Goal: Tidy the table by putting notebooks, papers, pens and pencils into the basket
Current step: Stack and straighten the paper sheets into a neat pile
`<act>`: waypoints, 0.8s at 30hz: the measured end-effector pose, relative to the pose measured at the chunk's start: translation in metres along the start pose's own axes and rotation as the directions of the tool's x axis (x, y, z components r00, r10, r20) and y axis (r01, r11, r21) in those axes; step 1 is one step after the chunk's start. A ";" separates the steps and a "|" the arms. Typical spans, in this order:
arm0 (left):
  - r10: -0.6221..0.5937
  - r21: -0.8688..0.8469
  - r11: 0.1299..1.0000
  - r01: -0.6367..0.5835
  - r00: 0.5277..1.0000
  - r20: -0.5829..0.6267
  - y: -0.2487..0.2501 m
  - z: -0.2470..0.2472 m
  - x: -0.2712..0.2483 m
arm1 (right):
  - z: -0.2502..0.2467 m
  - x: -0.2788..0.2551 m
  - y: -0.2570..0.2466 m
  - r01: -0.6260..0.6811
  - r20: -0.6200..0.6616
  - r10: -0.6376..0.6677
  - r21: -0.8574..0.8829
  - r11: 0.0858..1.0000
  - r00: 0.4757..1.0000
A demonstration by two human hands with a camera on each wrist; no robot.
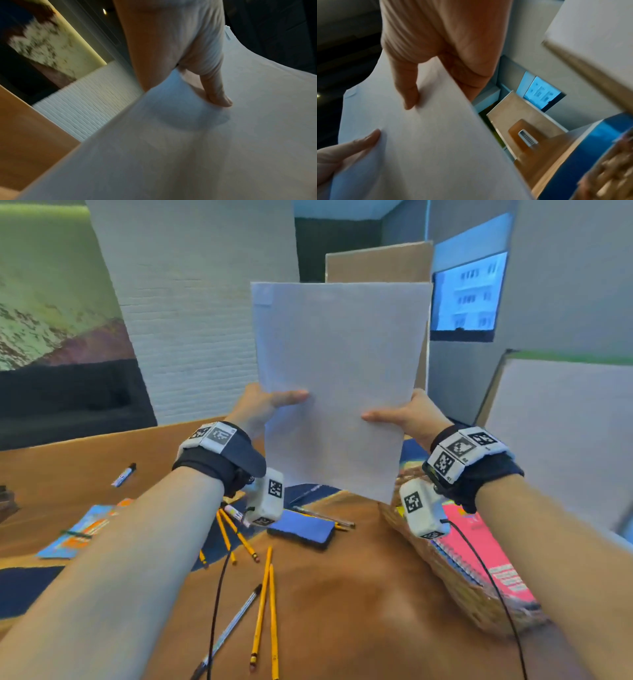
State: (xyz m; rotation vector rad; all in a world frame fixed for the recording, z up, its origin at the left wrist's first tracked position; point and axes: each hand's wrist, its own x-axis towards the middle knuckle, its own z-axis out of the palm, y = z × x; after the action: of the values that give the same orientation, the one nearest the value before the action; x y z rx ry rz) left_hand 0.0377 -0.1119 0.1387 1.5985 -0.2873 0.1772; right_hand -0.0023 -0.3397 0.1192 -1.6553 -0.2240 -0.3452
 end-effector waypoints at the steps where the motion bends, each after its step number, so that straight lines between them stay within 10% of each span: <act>1: 0.004 -0.019 1.000 -0.003 1.000 0.030 -0.002 0.016 0.005 | -0.015 -0.001 0.001 0.003 -0.052 -0.004 -0.011 1.000 0.999; 13: 0.041 -0.018 0.999 -0.038 0.969 0.244 -0.010 0.185 0.038 | -0.154 -0.035 0.009 -0.060 -0.518 0.016 -0.069 0.996 0.856; 24: -0.046 -0.024 0.998 0.060 0.922 0.384 -0.026 0.277 0.044 | -0.205 -0.060 0.017 -0.014 -0.685 -0.096 -0.153 0.988 0.723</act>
State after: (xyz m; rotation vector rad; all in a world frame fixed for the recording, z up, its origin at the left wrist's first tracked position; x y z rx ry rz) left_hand 0.0702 -0.3905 0.1124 1.5968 -0.5471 -0.1871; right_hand -0.0718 -0.5414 0.1003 -1.5517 0.3451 -1.0126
